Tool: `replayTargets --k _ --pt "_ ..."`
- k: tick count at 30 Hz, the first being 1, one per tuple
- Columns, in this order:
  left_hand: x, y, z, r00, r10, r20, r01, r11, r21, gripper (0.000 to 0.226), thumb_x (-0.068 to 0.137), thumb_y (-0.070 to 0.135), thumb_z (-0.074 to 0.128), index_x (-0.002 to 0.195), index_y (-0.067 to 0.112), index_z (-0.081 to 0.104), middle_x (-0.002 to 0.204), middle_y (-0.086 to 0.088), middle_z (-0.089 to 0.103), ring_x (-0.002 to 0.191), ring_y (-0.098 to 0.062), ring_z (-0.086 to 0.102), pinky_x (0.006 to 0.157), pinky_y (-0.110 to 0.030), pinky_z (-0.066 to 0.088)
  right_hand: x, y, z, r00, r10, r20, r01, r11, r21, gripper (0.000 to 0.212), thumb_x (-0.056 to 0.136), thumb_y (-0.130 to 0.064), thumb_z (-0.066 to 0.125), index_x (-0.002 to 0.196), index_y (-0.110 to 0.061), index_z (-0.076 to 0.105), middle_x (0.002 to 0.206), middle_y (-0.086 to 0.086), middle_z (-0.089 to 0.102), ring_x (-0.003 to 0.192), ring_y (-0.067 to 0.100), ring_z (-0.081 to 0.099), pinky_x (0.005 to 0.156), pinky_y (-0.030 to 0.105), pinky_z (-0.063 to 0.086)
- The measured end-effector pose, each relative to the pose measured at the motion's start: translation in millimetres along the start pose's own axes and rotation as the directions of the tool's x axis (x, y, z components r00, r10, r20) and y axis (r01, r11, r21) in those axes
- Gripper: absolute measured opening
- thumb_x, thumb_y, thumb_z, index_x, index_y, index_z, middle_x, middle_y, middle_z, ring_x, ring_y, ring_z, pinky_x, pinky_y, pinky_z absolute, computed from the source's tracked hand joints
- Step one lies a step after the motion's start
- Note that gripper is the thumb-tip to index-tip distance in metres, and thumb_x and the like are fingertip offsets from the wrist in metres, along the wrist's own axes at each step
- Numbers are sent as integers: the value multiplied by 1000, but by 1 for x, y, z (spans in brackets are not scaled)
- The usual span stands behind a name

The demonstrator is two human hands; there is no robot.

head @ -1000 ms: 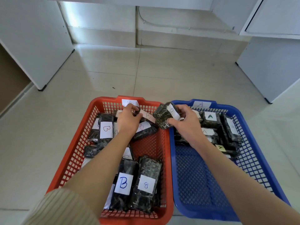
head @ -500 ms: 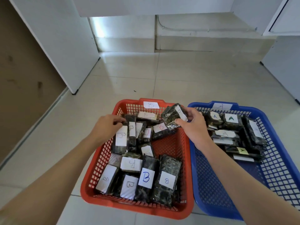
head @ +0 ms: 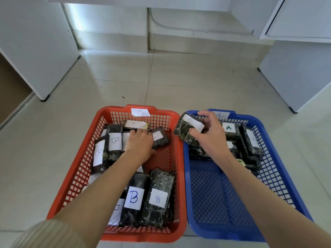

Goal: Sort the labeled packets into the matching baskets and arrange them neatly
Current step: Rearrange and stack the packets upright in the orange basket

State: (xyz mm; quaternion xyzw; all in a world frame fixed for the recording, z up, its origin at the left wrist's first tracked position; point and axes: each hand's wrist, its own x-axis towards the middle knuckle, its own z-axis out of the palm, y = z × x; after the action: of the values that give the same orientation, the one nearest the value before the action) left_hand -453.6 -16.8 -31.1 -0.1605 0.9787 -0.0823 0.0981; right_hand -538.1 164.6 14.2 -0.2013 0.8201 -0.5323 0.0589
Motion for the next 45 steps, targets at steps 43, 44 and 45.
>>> replayTargets --k 43,44,45 --pt "-4 3 23 990 -140 -24 124 934 -336 71 78 59 61 134 20 41 130 0 50 124 -20 44 105 -38 26 4 15 7 981 -117 157 144 975 -171 50 76 -23 76 120 -32 52 115 -4 44 100 13 48 81 28 47" --pt "-5 4 22 991 -129 -28 115 945 -306 70 79 60 60 133 20 42 130 -1 49 124 -21 43 104 -39 27 4 14 7 982 -111 154 137 976 -172 50 77 -23 76 120 -32 52 115 -4 45 100 12 47 80 26 46" --pt "-6 4 21 992 -119 -40 102 950 -296 68 80 60 58 133 20 43 131 -1 49 125 -21 41 104 -39 28 4 13 8 983 -108 146 133 976 -175 50 77 -23 76 120 -32 52 114 -4 45 100 11 46 79 23 44"
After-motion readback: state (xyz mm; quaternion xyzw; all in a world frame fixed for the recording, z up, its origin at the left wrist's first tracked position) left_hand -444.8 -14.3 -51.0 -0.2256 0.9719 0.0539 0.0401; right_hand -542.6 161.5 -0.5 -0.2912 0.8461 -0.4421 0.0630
